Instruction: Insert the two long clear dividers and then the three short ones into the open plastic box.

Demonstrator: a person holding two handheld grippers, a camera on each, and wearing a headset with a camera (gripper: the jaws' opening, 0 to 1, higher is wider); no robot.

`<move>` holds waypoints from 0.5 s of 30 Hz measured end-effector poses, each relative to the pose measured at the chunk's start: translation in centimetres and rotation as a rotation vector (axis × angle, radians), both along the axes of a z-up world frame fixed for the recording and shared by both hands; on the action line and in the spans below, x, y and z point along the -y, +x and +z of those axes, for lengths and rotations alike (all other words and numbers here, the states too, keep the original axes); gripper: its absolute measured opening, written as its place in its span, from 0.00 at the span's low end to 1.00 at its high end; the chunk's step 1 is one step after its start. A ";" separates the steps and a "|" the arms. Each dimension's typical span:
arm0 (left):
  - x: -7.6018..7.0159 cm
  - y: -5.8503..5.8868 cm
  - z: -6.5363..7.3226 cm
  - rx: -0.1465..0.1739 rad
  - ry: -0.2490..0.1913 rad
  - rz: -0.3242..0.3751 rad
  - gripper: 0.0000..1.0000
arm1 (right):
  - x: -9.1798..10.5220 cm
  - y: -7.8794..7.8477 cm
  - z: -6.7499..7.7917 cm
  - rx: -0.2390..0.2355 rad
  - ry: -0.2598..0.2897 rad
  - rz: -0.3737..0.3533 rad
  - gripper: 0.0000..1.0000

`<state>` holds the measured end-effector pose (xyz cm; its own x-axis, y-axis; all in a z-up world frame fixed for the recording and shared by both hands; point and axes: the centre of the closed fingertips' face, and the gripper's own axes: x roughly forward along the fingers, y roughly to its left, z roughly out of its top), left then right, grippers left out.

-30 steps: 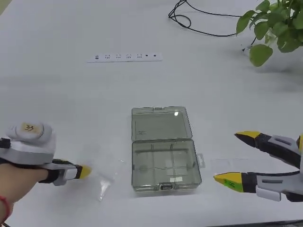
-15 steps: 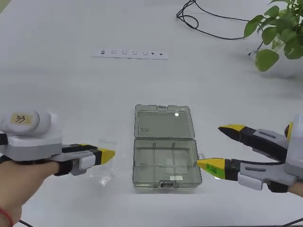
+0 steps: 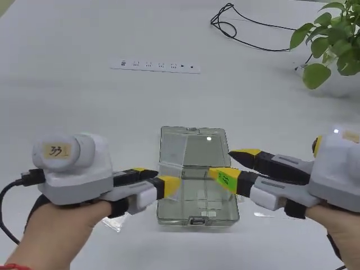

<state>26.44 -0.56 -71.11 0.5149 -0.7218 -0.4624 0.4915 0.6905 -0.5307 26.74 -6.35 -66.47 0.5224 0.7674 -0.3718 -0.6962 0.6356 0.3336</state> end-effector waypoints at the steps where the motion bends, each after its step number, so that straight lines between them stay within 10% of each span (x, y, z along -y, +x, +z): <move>1: 0.2 0.1 0.0 0.005 -0.003 -0.001 0.30 | -0.2 0.0 0.0 -0.007 0.006 -0.004 0.35; 15: 3.7 -0.3 1.0 0.065 0.008 -0.074 0.30 | -0.7 0.2 -1.5 -0.075 0.006 -0.064 0.17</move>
